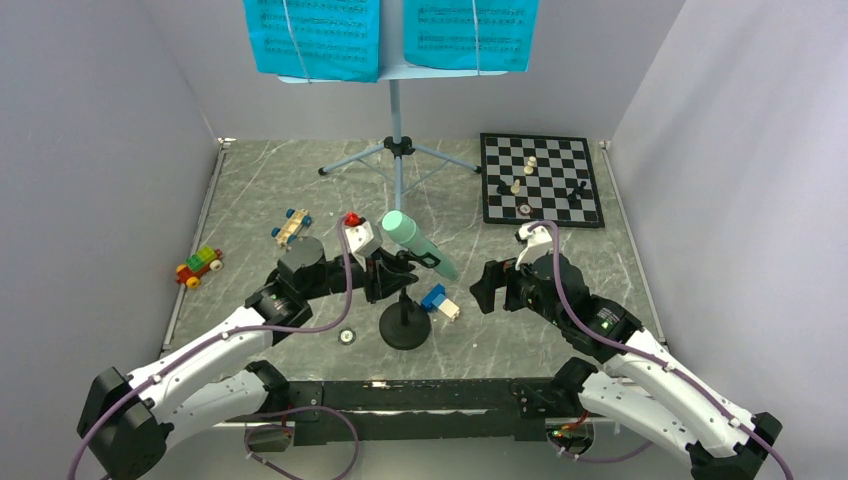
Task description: Pack up the instrument practice props
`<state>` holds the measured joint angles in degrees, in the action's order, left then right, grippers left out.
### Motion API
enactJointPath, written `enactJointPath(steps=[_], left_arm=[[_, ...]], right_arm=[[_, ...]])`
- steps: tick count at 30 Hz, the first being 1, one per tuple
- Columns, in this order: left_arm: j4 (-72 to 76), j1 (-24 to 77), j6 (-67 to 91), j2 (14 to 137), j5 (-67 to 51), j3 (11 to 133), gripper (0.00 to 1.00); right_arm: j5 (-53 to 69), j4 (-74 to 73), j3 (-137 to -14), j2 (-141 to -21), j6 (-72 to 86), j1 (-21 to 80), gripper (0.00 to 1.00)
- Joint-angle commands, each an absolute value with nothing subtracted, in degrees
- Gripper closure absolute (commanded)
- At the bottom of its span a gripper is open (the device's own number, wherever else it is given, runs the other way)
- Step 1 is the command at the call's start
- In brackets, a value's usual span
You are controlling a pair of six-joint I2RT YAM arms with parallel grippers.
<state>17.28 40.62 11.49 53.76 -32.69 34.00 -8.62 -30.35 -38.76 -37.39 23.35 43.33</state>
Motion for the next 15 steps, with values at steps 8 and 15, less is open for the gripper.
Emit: enactJointPath(steps=[8, 15], left_arm=[[18.09, 42.84, 12.54, 39.74, -7.83, 30.95, 1.0], [24.39, 51.02, 10.14, 38.15, 9.61, 28.51, 1.0]], right_arm=[[-5.51, -25.07, -39.37, -39.36, 24.23, 43.59, 0.0], [0.87, -14.66, -36.84, -42.69, 29.15, 43.6, 0.01]])
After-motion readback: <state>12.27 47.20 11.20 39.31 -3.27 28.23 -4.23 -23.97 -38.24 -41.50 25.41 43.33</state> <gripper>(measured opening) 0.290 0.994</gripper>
